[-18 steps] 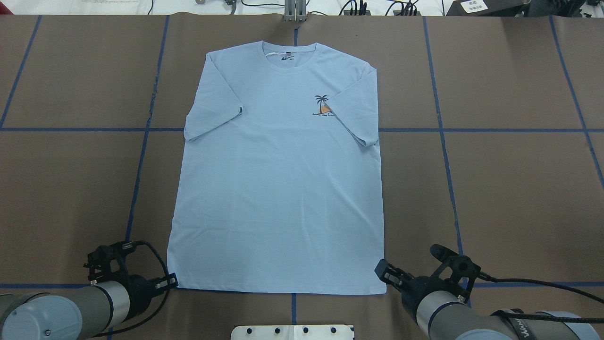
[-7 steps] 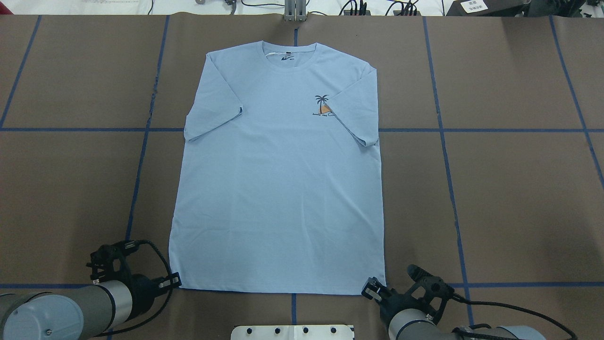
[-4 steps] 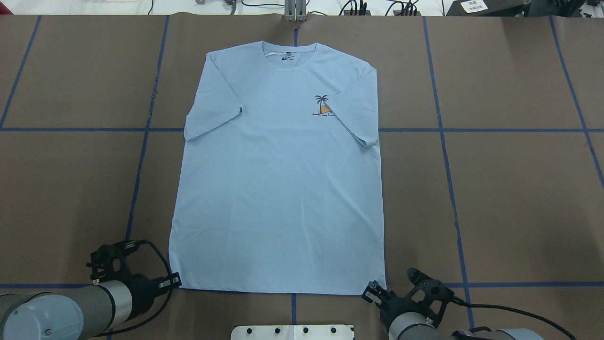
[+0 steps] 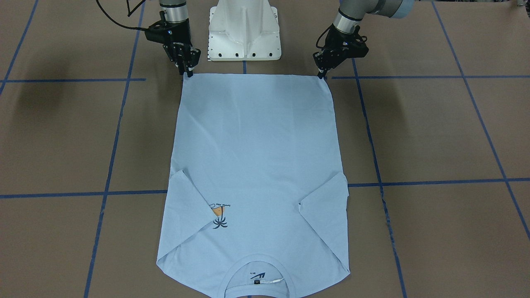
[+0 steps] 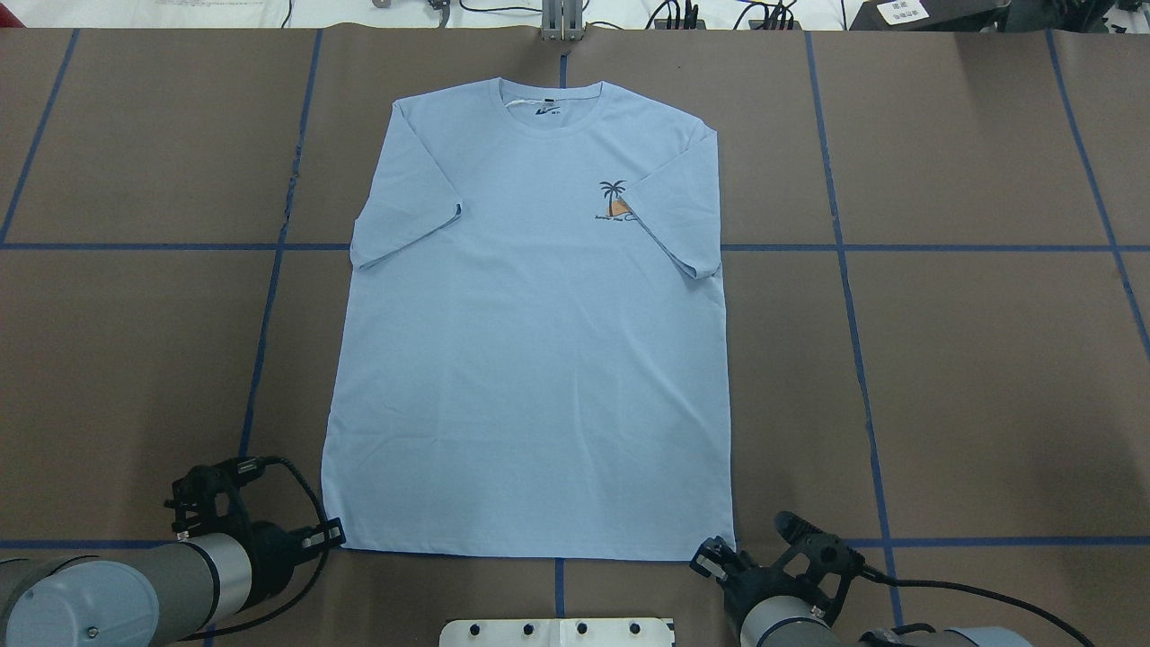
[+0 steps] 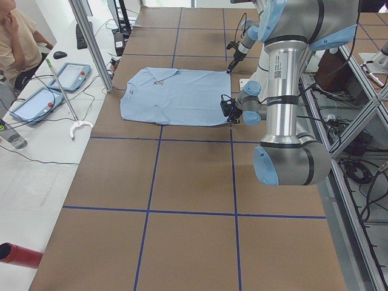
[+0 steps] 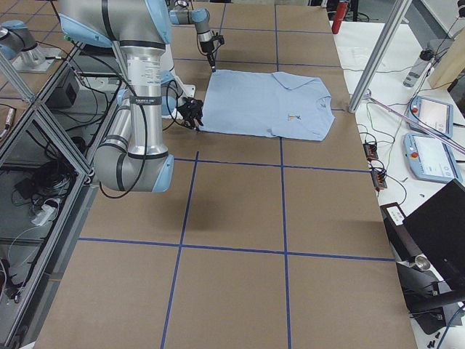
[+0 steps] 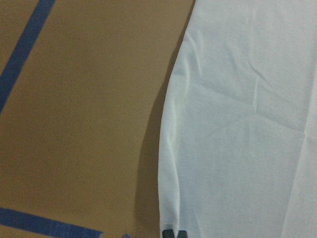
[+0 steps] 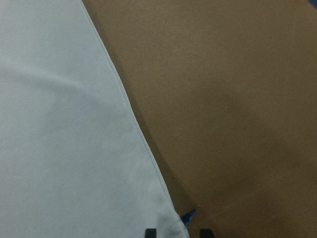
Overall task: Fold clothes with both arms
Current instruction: 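Grasp the two hem corners with the left and right grippers, then lift the hem with both grippers and fold it over onto the collar edge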
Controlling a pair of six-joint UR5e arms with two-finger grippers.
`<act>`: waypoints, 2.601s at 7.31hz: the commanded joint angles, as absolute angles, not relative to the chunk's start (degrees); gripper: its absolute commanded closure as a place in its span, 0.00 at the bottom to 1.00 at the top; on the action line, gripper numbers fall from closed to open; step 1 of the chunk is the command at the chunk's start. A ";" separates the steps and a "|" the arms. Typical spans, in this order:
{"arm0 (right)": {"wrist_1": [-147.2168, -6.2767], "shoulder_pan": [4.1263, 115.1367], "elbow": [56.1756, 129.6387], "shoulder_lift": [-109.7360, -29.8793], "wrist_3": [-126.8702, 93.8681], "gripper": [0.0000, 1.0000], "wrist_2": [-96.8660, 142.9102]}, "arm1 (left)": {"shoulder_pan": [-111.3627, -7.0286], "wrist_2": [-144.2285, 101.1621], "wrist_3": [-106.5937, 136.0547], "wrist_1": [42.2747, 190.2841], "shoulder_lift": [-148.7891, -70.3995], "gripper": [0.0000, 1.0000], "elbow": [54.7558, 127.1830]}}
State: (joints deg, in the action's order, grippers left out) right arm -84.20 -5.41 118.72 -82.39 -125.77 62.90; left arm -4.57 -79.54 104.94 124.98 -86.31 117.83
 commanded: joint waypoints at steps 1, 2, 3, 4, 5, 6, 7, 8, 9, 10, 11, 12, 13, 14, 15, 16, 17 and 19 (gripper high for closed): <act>-84.20 -5.80 118.04 -82.35 -125.77 0.59 62.23 | -4.57 -79.54 104.94 124.98 -86.31 1.00 117.77; -84.20 -5.80 118.21 -82.27 -125.77 0.69 62.23 | -4.57 -79.54 104.94 124.98 -86.31 1.00 117.77; -84.11 -5.80 118.30 -82.09 -125.77 1.00 62.23 | -4.57 -79.54 104.94 124.98 -86.31 1.00 117.86; -84.11 -5.71 118.39 -82.35 -125.77 1.00 62.14 | -4.57 -79.54 104.94 124.98 -86.31 1.00 117.86; -84.11 -5.63 118.39 -82.44 -125.77 1.00 61.44 | -4.57 -79.54 104.94 124.98 -86.31 1.00 117.86; -84.11 -5.36 119.43 -82.35 -125.51 1.00 60.13 | -4.57 -79.54 104.85 124.98 -86.48 1.00 118.12; -84.29 -5.01 123.45 -83.31 -124.90 1.00 60.20 | -5.09 -80.06 104.59 124.63 -85.61 1.00 121.95; -88.64 -5.18 128.45 -83.67 -124.81 1.00 60.38 | -5.27 -81.46 104.15 122.80 -83.60 1.00 127.82; -98.51 -7.01 137.72 -83.67 -124.72 1.00 60.82 | -5.27 -84.08 104.15 117.13 -83.32 1.00 135.10; -107.23 -9.38 145.47 -83.32 -124.72 1.00 60.82 | -5.36 -87.42 104.06 107.59 -84.10 1.00 145.09; -111.58 -10.45 150.59 -83.15 -124.72 1.00 60.91 | -6.41 -93.11 103.80 98.62 -85.42 1.00 153.81; -111.97 -9.59 151.43 -83.14 -124.63 1.00 61.69 | -10.33 -96.03 102.84 94.44 -89.17 1.00 155.20; -112.06 -7.14 151.35 -82.54 -122.28 1.00 63.35 | -12.72 -97.63 98.48 92.65 -92.43 1.00 154.69; -112.32 -2.86 150.39 -79.31 -117.12 1.00 66.41 | -16.49 -97.91 93.13 91.77 -94.98 1.00 152.60; -112.50 3.02 148.21 -75.62 -111.94 1.00 69.84 | -22.09 -98.08 86.90 90.37 -97.36 1.00 149.88; -112.59 9.86 145.14 -71.58 -107.97 1.00 73.96 | -30.15 -102.87 79.96 89.13 -99.64 1.00 146.37; -112.50 15.59 142.24 -68.85 -104.01 1.00 77.48 | -37.19 -107.01 74.32 88.34 -102.19 1.00 142.60; -111.72 25.44 133.99 -63.30 -97.94 1.00 82.42 | -44.01 -106.97 69.53 88.42 -108.41 1.00 131.55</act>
